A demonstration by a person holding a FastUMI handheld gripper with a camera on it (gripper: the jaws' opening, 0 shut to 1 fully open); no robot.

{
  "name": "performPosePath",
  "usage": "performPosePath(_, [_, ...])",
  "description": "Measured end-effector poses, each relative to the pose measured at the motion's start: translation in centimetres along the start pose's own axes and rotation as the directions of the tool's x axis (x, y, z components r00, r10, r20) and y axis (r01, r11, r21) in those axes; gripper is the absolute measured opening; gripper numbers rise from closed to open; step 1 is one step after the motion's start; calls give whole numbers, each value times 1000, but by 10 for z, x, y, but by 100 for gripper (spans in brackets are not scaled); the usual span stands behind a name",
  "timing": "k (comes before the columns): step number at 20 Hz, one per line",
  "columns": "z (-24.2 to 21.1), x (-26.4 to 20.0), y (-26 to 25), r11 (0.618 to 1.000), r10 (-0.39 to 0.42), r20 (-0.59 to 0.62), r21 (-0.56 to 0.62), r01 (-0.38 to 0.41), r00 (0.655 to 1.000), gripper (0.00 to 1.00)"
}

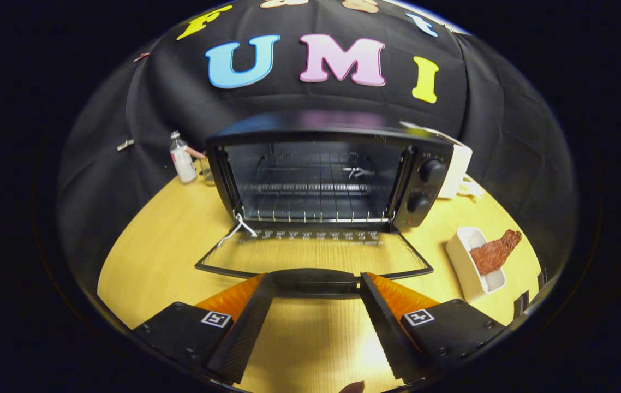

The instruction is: Open the toaster oven, put the food inside, and close the toaster oven door.

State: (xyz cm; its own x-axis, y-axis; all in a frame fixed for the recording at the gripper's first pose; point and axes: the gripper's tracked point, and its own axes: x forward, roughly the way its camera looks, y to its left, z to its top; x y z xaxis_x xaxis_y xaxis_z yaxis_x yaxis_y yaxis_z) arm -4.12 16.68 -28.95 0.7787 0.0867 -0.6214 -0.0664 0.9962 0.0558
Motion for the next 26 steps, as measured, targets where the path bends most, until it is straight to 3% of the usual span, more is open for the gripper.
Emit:
performPosePath(9, [-13, -11, -7, 994, 79, -60, -68, -83, 995, 98])
performPosePath(15, [35, -51, -21, 982, 167, 25, -93, -164, 986, 98])
performPosePath(20, [76, -86, -73, 975, 201, 103, -112, -190, 974, 98])
performPosePath(26, [93, -104, -170, 980, 175, 114, -116, -162, 978, 98])
